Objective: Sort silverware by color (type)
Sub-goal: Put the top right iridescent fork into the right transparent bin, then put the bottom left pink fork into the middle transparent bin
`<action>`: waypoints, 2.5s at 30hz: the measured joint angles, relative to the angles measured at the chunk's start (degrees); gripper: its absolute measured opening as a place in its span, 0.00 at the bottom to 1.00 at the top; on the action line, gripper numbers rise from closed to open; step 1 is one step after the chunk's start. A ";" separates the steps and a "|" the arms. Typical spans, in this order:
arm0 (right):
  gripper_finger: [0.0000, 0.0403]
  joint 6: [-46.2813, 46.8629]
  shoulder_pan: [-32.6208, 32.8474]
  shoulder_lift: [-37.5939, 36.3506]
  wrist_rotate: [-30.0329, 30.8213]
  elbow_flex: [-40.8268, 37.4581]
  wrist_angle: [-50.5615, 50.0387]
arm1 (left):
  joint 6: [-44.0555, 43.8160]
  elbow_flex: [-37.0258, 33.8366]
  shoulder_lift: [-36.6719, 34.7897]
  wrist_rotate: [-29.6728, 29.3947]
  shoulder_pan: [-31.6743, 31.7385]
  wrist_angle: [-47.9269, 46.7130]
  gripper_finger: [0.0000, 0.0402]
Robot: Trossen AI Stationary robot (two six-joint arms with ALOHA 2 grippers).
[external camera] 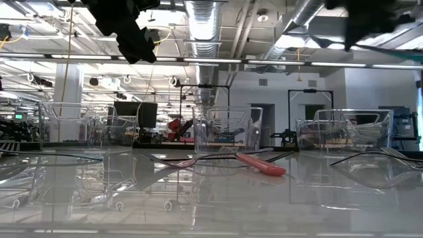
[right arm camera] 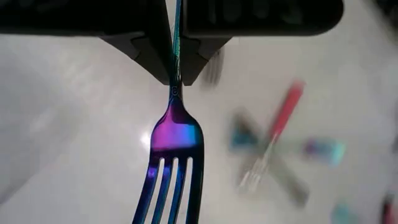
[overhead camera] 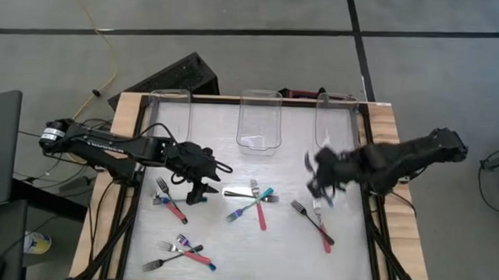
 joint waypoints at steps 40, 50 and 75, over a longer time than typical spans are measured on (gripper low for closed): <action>0.08 -48.51 -67.01 32.33 -8.82 8.95 -0.90 | -17.22 0.00 0.00 -8.82 -0.14 3.91 0.44; 0.27 -48.43 -67.67 29.58 -8.84 8.54 0.80 | -18.41 0.00 0.00 -8.74 -0.87 3.89 0.44; 0.49 -27.54 -39.12 0.23 -9.05 8.49 -4.37 | -10.29 0.00 0.02 -8.76 -0.90 3.87 0.44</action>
